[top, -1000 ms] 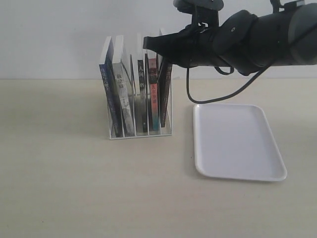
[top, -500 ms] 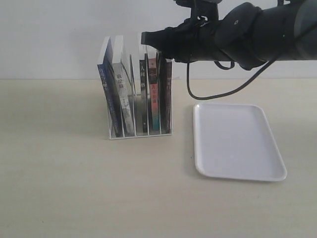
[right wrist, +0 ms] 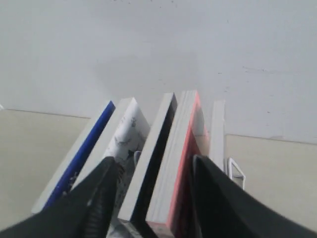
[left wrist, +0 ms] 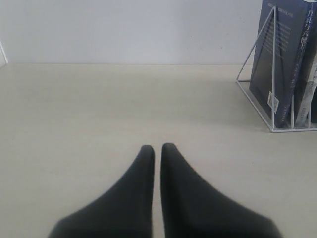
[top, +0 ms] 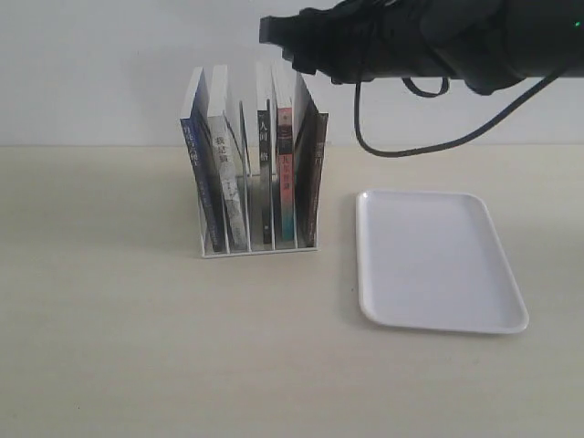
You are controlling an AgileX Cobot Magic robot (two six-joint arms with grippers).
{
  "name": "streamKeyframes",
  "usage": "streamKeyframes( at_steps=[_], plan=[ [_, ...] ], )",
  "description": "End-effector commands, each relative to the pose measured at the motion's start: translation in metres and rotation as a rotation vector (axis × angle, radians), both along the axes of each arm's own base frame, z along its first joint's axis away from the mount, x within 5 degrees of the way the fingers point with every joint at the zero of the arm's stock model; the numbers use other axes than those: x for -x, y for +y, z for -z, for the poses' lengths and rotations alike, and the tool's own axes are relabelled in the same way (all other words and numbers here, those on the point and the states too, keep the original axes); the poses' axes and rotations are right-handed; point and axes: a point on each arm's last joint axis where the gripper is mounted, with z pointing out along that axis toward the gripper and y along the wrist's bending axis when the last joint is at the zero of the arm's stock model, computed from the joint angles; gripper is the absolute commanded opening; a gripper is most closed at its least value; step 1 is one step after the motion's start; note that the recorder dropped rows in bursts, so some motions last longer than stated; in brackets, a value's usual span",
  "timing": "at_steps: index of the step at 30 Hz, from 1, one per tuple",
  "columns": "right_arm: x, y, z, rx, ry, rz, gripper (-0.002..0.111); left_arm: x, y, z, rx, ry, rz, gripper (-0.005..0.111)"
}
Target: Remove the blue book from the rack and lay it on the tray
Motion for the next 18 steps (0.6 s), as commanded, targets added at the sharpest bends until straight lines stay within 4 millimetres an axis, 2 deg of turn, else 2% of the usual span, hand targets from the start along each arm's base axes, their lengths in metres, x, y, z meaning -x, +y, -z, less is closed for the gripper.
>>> streamKeyframes(
  at_steps=[1,7,18],
  plan=[
    [0.013,0.008,-0.007,-0.008,0.031,-0.067,0.047,0.000,0.000,0.000,0.000,-0.015,-0.001,0.004],
    [0.023,0.035,0.000,0.006,-0.006,-0.103,0.047,0.000,0.000,0.000,0.000,-0.015,-0.001,0.004],
    [0.011,0.042,0.031,0.005,0.060,-0.065,0.047,0.000,0.000,0.000,0.000,-0.015,-0.001,0.004]
  ],
)
